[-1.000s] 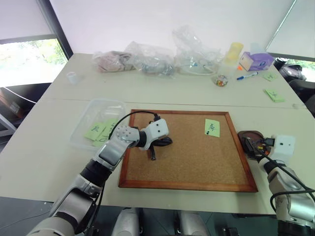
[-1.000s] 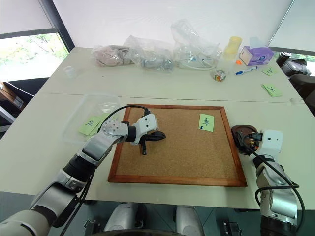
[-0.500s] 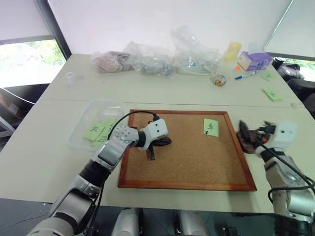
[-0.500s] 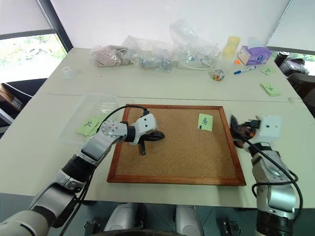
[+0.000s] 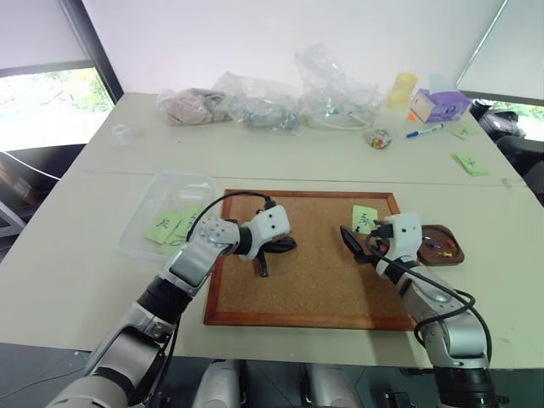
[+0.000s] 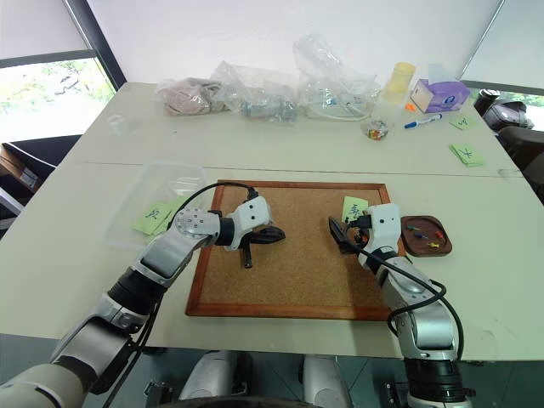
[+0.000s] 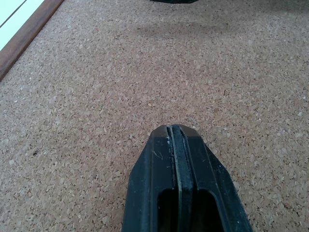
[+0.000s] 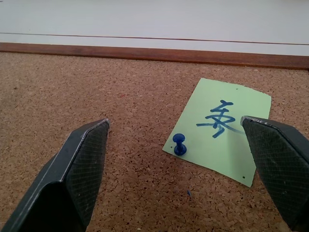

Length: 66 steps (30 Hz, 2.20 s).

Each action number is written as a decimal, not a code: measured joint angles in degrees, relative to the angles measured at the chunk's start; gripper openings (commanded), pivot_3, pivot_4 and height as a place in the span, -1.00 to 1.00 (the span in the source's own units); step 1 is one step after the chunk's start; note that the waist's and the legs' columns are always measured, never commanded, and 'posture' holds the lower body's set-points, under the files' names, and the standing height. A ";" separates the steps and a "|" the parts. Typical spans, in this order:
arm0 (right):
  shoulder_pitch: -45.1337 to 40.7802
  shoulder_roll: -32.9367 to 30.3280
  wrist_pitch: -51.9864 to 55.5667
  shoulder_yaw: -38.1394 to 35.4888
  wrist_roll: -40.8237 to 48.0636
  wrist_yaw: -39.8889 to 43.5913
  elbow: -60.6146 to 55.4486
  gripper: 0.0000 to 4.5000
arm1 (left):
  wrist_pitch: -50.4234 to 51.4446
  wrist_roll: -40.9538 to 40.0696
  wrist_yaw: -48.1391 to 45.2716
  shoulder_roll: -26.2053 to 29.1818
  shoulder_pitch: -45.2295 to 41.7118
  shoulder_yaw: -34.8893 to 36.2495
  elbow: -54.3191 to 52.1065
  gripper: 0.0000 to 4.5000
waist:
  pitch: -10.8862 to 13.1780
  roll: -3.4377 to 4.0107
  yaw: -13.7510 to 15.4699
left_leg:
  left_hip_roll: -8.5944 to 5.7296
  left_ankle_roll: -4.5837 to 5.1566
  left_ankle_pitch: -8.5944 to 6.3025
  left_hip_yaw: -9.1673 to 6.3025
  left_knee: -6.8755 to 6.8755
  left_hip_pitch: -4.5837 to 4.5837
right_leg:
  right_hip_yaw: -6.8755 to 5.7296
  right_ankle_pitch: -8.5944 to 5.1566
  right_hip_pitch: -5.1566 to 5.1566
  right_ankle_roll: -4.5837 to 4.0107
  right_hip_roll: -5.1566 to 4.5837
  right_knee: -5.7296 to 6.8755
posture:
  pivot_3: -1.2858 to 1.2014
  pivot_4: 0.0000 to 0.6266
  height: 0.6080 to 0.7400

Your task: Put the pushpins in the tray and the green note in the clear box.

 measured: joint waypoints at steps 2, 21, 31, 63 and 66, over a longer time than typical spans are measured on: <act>-0.02 0.32 -0.02 0.29 -0.35 0.09 0.71 0.98 | 0.00 0.00 0.00 0.01 0.03 0.00 -0.04 -1.00 | 0.00 0.00 0.02 | 0.00 0.00 0.00 0.00 0.00 0.00 | -0.01 0.00 0.00 0.00 0.00 0.00 | 0.03 -0.52 0.96; -0.28 1.15 -1.14 -0.10 -1.62 0.29 1.89 -0.98 | 0.19 0.00 0.03 0.30 0.22 0.04 -0.43 -1.00 | 0.00 0.00 -0.15 | 0.01 0.00 0.00 0.00 0.00 0.01 | -0.01 0.00 0.00 0.00 0.02 0.00 | 0.03 -0.52 0.96; 0.25 1.04 -4.50 0.10 -4.61 0.19 2.00 -0.98 | 0.21 -0.03 0.02 0.25 0.21 0.26 -0.56 -1.00 | 0.01 0.01 -0.08 | 0.00 0.00 0.00 0.01 0.00 -0.05 | -0.01 0.00 -0.06 0.01 0.01 0.00 | 0.03 -0.52 0.96; 4.36 -6.54 1.32 -2.39 -3.28 3.84 -24.83 -1.00 | 32.60 -34.66 15.60 -27.93 -21.40 36.54 25.38 0.98 | 0.34 -0.45 -0.24 | -0.24 0.01 0.00 -0.04 -0.06 -0.31 | -0.01 0.10 -0.38 0.21 0.11 -0.05 | 0.03 -0.52 0.96; 4.68 -6.53 2.49 -2.32 -3.25 3.72 -26.32 -1.00 | 30.66 -35.10 15.32 -29.19 -22.48 37.46 29.14 0.98 | 0.34 -0.45 -0.22 | -0.23 0.00 0.00 -0.05 -0.10 -0.31 | -0.01 0.07 -0.41 0.16 0.13 -0.04 | 0.03 -0.52 0.96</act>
